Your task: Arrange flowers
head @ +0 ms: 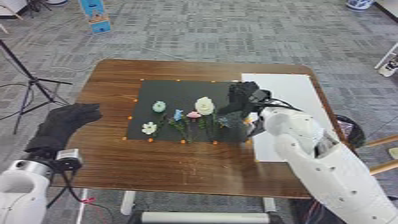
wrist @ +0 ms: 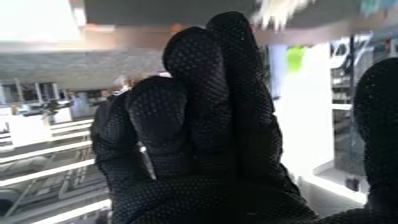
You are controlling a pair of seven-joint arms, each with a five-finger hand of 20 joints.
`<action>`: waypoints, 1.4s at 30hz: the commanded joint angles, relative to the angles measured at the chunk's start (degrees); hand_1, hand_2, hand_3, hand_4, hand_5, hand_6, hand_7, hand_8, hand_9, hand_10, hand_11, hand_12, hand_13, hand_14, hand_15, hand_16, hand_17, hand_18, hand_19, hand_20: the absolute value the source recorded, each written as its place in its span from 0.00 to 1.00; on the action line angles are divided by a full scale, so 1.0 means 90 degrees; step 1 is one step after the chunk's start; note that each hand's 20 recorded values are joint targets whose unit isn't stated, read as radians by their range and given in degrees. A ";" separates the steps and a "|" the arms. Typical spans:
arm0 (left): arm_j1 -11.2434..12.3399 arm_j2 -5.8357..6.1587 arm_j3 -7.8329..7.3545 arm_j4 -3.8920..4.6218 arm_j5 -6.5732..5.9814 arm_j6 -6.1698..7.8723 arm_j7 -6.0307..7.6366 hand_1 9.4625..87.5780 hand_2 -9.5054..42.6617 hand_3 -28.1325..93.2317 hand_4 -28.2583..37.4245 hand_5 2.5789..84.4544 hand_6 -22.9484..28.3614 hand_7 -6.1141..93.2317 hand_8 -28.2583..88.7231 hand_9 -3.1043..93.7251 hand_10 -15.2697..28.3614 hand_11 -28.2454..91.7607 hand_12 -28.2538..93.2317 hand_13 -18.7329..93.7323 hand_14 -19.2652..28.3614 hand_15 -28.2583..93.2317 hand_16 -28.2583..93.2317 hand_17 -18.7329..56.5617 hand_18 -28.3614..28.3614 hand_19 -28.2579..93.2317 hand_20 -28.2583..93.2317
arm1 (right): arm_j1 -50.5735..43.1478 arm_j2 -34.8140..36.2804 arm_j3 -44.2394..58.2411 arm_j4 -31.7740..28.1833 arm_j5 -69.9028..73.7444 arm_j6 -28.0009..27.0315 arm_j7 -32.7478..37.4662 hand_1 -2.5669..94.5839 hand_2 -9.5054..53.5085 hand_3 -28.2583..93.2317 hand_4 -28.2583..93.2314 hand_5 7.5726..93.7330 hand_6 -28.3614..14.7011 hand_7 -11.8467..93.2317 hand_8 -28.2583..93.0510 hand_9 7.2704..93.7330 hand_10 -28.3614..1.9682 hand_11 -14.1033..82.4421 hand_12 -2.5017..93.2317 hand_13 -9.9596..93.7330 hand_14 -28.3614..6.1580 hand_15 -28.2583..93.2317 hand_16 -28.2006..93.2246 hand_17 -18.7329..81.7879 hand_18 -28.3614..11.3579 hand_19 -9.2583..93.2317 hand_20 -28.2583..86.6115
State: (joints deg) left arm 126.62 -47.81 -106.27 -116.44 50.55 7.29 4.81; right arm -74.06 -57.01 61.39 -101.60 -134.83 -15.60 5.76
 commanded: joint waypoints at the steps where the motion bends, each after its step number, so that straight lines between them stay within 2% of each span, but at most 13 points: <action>1: 0.0175 -0.0081 -0.0415 -0.0083 0.0021 0.0176 0.0385 0.19 0.25 0.81 0.05 0.62 0.52 0.24 0.18 0.57 0.65 0.44 0.38 0.52 0.74 0.36 0.24 0.36 0.64 0.25 0.38 | -0.0703 -0.0007 0.2121 -0.0736 0.3428 -0.1599 0.0039 0.28 0.15 0.77 0.11 0.71 0.62 0.35 0.17 0.74 0.40 0.39 0.30 0.65 0.30 0.64 0.52 0.39 0.11 0.67 0.75; 3: 0.0220 -0.0112 -0.0510 -0.0130 0.0010 0.0295 0.0522 0.21 0.22 0.81 0.07 0.62 0.51 0.24 0.18 0.57 0.65 0.44 0.38 0.51 0.72 0.34 0.24 0.36 0.62 0.25 0.38 | -0.1002 -0.0240 0.2785 -0.0815 0.4708 -0.1942 0.0281 0.28 0.15 0.78 0.10 0.65 0.60 0.33 0.16 0.67 0.39 0.34 0.28 0.61 0.30 0.57 0.49 0.38 0.16 0.60 0.69; 7: 0.0341 -0.0214 -0.0612 -0.0257 0.0017 0.0591 0.0712 0.23 0.18 0.81 0.10 0.62 0.51 0.24 0.19 0.56 0.66 0.44 0.37 0.47 0.69 0.31 0.23 0.36 0.59 0.25 0.37 | -0.1630 -0.0685 0.3481 -0.1067 0.5572 -0.1372 0.0099 0.27 0.14 0.79 0.10 0.56 0.58 0.31 0.16 0.57 0.35 0.28 0.26 0.54 0.28 0.45 0.46 0.35 0.21 0.47 0.58; 12: 0.0332 -0.0217 -0.0472 -0.0326 0.0196 0.0880 0.0863 0.22 0.19 0.81 0.10 0.63 0.50 0.25 0.18 0.57 0.66 0.43 0.37 0.47 0.68 0.31 0.23 0.36 0.58 0.25 0.37 | -0.2253 -0.1378 0.3909 -0.1352 0.6052 -0.0259 -0.0145 0.21 0.20 0.77 0.11 0.51 0.56 0.27 0.17 0.50 0.33 0.23 0.25 0.48 0.27 0.35 0.50 0.32 0.22 0.39 0.53; 18: 0.0376 -0.0331 -0.0340 -0.0445 0.0330 0.1154 0.1118 0.21 0.25 0.82 0.05 0.64 0.50 0.25 0.18 0.58 0.66 0.43 0.37 0.48 0.67 0.31 0.23 0.36 0.56 0.24 0.36 | -0.2706 -0.2395 0.4275 -0.1195 0.8078 -0.0203 -0.0467 0.13 0.30 0.74 0.11 0.43 0.52 0.20 0.18 0.43 0.33 0.19 0.22 0.41 0.29 0.28 0.48 0.31 0.28 0.26 0.48; 24: 0.0444 -0.0498 -0.0267 -0.0543 0.0365 0.1172 0.1197 0.21 0.26 0.82 0.04 0.63 0.50 0.24 0.18 0.58 0.67 0.42 0.37 0.48 0.66 0.31 0.22 0.36 0.55 0.25 0.36 | -0.3452 -0.3092 0.4137 -0.1378 0.7771 0.0592 -0.1785 0.07 0.30 0.77 0.10 0.30 0.55 0.17 0.17 0.33 0.44 0.17 0.16 0.31 0.43 0.23 0.40 0.27 0.36 0.17 0.43; 30: 0.0514 -0.0702 -0.0213 -0.0640 0.0427 0.0919 0.1194 0.21 0.27 0.83 0.05 0.64 0.50 0.25 0.18 0.59 0.66 0.43 0.37 0.56 0.75 0.36 0.24 0.42 0.67 0.27 0.40 | -0.4078 -0.3470 0.4304 -0.1442 0.6870 0.0794 -0.2721 0.07 0.26 0.82 0.09 0.36 0.59 0.21 0.16 0.37 0.46 0.19 0.15 0.34 0.49 0.26 0.37 0.30 0.39 0.15 0.43; 32: 0.0543 -0.0803 -0.0200 -0.0652 0.0590 0.0842 0.1124 0.21 0.26 0.83 0.06 0.64 0.50 0.25 0.18 0.60 0.66 0.43 0.37 0.57 0.75 0.36 0.24 0.43 0.67 0.27 0.42 | -0.4325 -0.3443 0.4309 -0.1500 0.7067 0.0888 -0.2800 0.08 0.25 0.83 0.09 0.38 0.59 0.22 0.16 0.38 0.46 0.19 0.15 0.35 0.49 0.27 0.36 0.32 0.41 0.14 0.43; 33: 0.0545 -0.0801 -0.0124 -0.0664 0.0604 0.1017 0.1104 0.23 0.28 0.83 0.06 0.64 0.50 0.25 0.18 0.60 0.66 0.43 0.37 0.56 0.74 0.36 0.24 0.44 0.67 0.27 0.43 | -0.4452 -0.3422 0.4318 -0.1529 0.7112 0.0957 -0.2812 0.08 0.25 0.84 0.09 0.39 0.60 0.22 0.16 0.38 0.46 0.19 0.16 0.35 0.49 0.27 0.36 0.32 0.41 0.13 0.43; 37: 0.0665 -0.0824 -0.0050 -0.0639 0.0356 0.1298 0.1187 0.19 0.69 0.77 0.00 0.65 0.50 0.24 0.18 0.60 0.66 0.43 0.37 0.53 0.70 0.33 0.23 0.43 0.63 0.26 0.42 | -0.4820 -0.3345 0.4342 -0.1548 0.7337 0.1148 -0.2721 0.08 0.24 0.84 0.09 0.40 0.61 0.23 0.16 0.39 0.46 0.19 0.16 0.36 0.49 0.28 0.36 0.33 0.41 0.13 0.44; 38: 0.0676 -0.0811 -0.0025 -0.0621 0.0329 0.1472 0.1227 0.19 0.72 0.76 0.00 0.65 0.50 0.24 0.18 0.60 0.67 0.42 0.37 0.53 0.70 0.33 0.23 0.43 0.62 0.26 0.42 | -0.4873 -0.3433 0.4398 -0.1555 0.7345 0.1088 -0.2671 0.08 0.24 0.84 0.09 0.40 0.61 0.23 0.15 0.40 0.46 0.19 0.16 0.36 0.49 0.28 0.36 0.33 0.41 0.13 0.44; 40: 0.0718 -0.0796 -0.0125 -0.0566 0.0236 0.1504 0.1284 0.22 0.77 0.70 0.00 0.66 0.50 0.24 0.18 0.61 0.67 0.42 0.37 0.53 0.70 0.33 0.23 0.43 0.62 0.26 0.41 | -0.4933 -0.3566 0.4492 -0.1544 0.7263 0.0986 -0.2613 0.06 0.27 0.83 0.08 0.41 0.60 0.23 0.15 0.40 0.46 0.19 0.16 0.36 0.49 0.28 0.35 0.33 0.41 0.13 0.44; 42: 0.0699 -0.0717 -0.0220 -0.0481 0.0182 0.1658 0.1327 0.29 0.77 0.65 0.00 0.65 0.51 0.24 0.18 0.61 0.67 0.42 0.37 0.53 0.70 0.33 0.23 0.43 0.62 0.26 0.41 | -0.4985 -0.3599 0.4513 -0.1552 0.7205 0.1056 -0.2619 0.04 0.29 0.82 0.07 0.41 0.60 0.23 0.15 0.41 0.46 0.19 0.16 0.36 0.49 0.29 0.35 0.33 0.40 0.12 0.44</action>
State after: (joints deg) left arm 131.31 -54.39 -106.78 -121.85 54.44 17.91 14.72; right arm -115.14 -87.82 100.57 -115.46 -66.83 -7.23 -17.89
